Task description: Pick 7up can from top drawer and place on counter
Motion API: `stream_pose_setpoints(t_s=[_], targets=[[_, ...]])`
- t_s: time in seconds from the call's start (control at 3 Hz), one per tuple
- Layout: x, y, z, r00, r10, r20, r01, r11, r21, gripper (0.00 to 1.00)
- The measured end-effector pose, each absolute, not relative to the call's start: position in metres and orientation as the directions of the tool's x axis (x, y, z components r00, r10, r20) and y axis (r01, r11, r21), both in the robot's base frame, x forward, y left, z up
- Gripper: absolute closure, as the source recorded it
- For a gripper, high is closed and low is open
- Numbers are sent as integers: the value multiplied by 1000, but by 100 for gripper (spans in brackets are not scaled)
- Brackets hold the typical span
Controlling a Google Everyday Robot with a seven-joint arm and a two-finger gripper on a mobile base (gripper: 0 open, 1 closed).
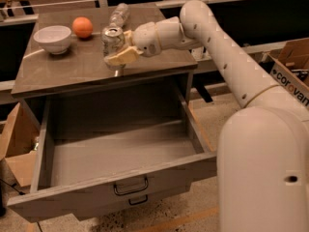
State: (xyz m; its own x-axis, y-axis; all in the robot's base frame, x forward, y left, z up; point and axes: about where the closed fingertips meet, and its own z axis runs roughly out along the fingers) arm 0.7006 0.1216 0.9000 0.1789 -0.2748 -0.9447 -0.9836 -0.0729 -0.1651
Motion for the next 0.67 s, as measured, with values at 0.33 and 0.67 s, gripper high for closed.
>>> stream_pose_setpoints(t_s=[0.33, 0.67], targets=[[719, 150, 896, 165, -260, -952, -986, -63, -153, 100], [735, 164, 892, 156, -307, -939, -987, -16, -159, 84]])
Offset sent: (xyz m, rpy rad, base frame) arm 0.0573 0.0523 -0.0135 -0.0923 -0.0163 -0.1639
